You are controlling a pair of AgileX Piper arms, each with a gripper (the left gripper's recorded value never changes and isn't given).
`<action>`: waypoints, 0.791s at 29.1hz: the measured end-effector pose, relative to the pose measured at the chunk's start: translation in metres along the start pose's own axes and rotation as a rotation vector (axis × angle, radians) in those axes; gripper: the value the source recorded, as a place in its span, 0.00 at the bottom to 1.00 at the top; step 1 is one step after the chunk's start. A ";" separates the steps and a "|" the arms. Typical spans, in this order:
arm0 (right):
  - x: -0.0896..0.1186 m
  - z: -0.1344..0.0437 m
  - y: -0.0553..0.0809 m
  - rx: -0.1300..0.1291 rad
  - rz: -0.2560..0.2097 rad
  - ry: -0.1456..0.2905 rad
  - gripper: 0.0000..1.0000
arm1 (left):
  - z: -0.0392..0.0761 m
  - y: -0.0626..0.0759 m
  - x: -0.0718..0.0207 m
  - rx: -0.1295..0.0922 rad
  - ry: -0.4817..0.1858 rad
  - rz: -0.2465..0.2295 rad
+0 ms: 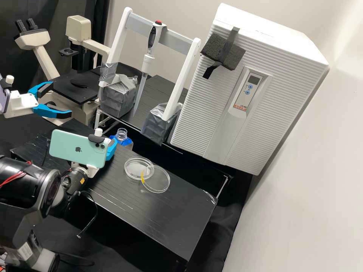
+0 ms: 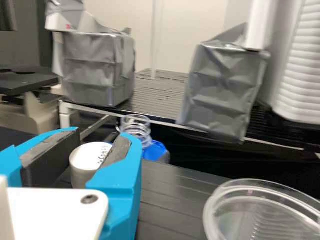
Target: Open the bottle
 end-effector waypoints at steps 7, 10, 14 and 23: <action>0.000 0.000 0.001 0.002 0.007 0.000 0.00 | 0.000 0.000 0.0000 0.001 0.001 -0.004; 0.000 -0.001 0.001 0.003 0.011 0.003 0.00 | 0.000 0.000 0.0000 0.001 0.001 -0.004; -0.002 -0.005 0.003 0.005 0.021 0.027 0.00 | 0.000 0.000 0.0000 0.001 0.001 -0.004; -0.001 -0.005 0.001 0.004 0.011 0.028 0.00 | 0.000 0.000 0.0000 0.001 0.001 -0.004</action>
